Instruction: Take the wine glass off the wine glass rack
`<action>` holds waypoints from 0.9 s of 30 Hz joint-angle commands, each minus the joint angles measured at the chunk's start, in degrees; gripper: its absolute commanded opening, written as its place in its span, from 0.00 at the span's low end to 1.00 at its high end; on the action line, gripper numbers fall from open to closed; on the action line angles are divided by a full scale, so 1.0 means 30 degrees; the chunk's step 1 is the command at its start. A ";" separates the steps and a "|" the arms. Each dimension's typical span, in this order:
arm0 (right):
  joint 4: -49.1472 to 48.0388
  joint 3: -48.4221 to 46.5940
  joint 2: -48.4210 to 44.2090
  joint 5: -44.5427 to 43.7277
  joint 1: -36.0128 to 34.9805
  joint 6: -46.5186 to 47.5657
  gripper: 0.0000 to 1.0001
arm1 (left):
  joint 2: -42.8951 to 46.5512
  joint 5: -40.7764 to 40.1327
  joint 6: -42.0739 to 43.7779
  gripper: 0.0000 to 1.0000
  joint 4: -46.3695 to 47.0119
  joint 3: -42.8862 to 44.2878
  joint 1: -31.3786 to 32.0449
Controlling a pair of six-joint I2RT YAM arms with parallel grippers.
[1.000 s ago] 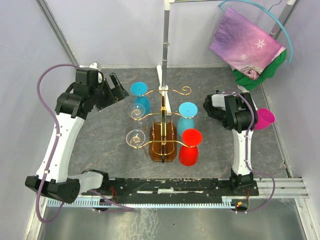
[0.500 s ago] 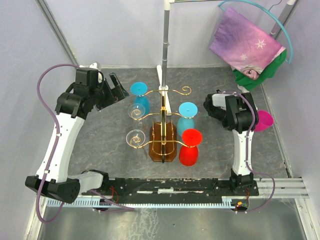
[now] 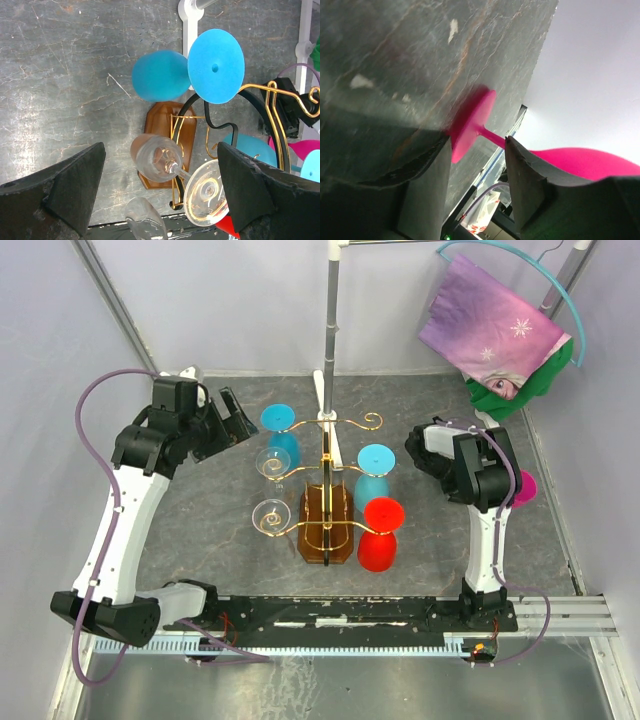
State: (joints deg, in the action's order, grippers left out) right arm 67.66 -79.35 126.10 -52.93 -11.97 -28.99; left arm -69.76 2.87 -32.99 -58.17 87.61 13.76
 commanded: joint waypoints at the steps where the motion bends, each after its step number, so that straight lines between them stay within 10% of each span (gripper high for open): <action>1: -0.1349 -0.0184 -0.1235 0.2841 -0.0505 0.0431 0.56 | 0.0350 -0.0096 0.0628 0.99 0.0769 -0.0223 0.0051; 19: -0.2458 -0.0898 -0.4831 0.9230 -0.0962 0.2114 0.81 | 0.0551 -0.0167 0.0656 0.99 0.0758 -0.0413 0.0044; 23: -0.3708 -0.1450 -0.7022 1.2751 -0.1046 0.2550 1.00 | 0.0463 -0.0131 0.0634 0.99 0.0865 -0.0445 0.0043; 27: -0.3780 -0.3155 -0.8117 1.4495 -0.1050 0.2424 0.88 | 0.0428 0.0139 0.0474 0.99 0.1064 -0.0577 0.0043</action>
State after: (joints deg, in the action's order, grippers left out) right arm 59.29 -82.17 107.22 -18.17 -14.85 -21.96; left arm -69.32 2.68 -32.99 -58.13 85.89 13.76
